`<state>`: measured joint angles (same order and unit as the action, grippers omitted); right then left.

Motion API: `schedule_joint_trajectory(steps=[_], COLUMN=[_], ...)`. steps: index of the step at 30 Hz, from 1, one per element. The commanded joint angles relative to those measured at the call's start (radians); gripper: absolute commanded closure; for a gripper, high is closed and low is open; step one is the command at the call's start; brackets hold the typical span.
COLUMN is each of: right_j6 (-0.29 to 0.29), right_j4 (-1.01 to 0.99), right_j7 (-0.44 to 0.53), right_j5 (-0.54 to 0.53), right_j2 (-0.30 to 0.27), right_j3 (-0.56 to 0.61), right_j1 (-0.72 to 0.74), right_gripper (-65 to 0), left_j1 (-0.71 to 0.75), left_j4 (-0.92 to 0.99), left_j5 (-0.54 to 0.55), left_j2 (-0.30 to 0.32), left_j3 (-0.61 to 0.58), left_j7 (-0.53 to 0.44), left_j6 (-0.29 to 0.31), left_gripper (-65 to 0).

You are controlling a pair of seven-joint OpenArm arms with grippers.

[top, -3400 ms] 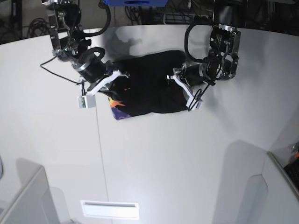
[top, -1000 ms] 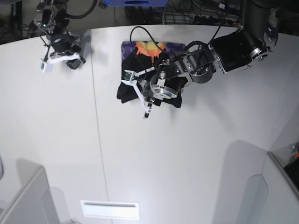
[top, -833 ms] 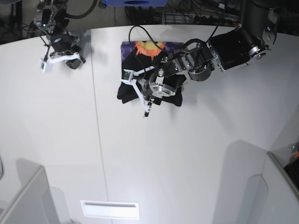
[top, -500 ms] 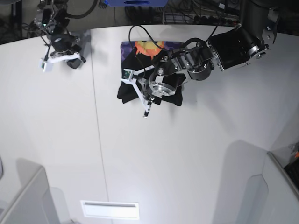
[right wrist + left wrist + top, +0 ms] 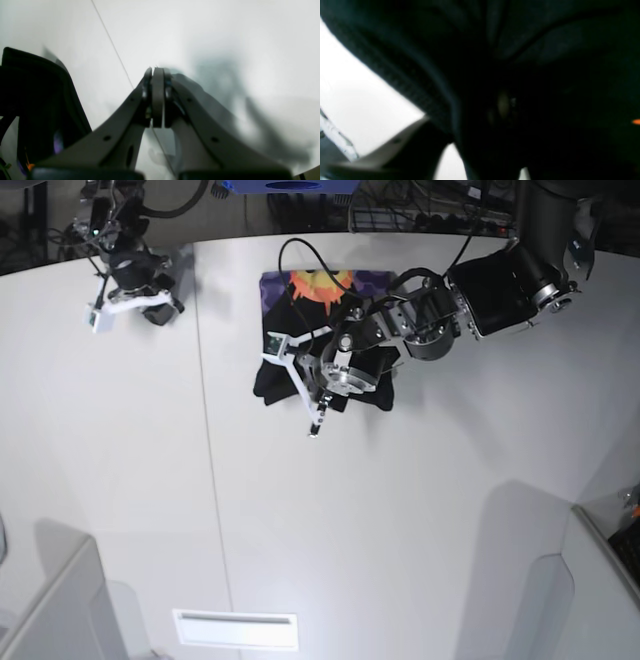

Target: Fold the T-shirt properly

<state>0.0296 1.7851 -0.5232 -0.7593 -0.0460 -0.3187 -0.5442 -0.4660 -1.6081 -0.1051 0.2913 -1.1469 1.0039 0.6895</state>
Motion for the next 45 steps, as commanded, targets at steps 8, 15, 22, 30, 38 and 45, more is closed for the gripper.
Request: schedule_joint_trajectory(steps=[8,15,22,30,38,45], right_j6=[-0.009,-0.010,-0.012,-0.012,-0.012,-0.010], right_j4=[0.017,0.017,0.063,0.249,0.249,0.247], right_j7=[0.015,0.015,0.021,0.036,0.263,0.380], right_j5=[-0.010,-0.010,0.004,0.264,0.570,0.785], right_j2=[-0.005,-0.005,-0.013,-0.013,-0.022,0.011], right_j3=[-0.001,-0.001,-0.001,0.076,0.217,0.244], right_j1=[-0.003,-0.003,-0.029,-0.124,-0.293,-0.416], right_gripper=[0.0,0.0,0.0,0.0,0.0,0.0], left_j1=[-0.056,-0.064,0.065,0.342,0.725,1.033], left_j4=[-0.059,-0.173,-0.317,-0.381,-0.380,-0.375], left_j5=[0.002,0.005,0.008,0.008,0.031,0.281], left_j2=[-0.019,-0.037,-0.020,-0.007,0.125,0.179], left_j3=[0.046,0.229,0.488,0.807,1.100,1.347], left_j7=[0.008,0.008,0.007,-0.101,-0.613,-0.876], left_j6=[0.009,0.009,0.009,0.009,0.009,0.009], left_gripper=[-47.1,-48.1,-7.2,0.0,0.0,0.0])
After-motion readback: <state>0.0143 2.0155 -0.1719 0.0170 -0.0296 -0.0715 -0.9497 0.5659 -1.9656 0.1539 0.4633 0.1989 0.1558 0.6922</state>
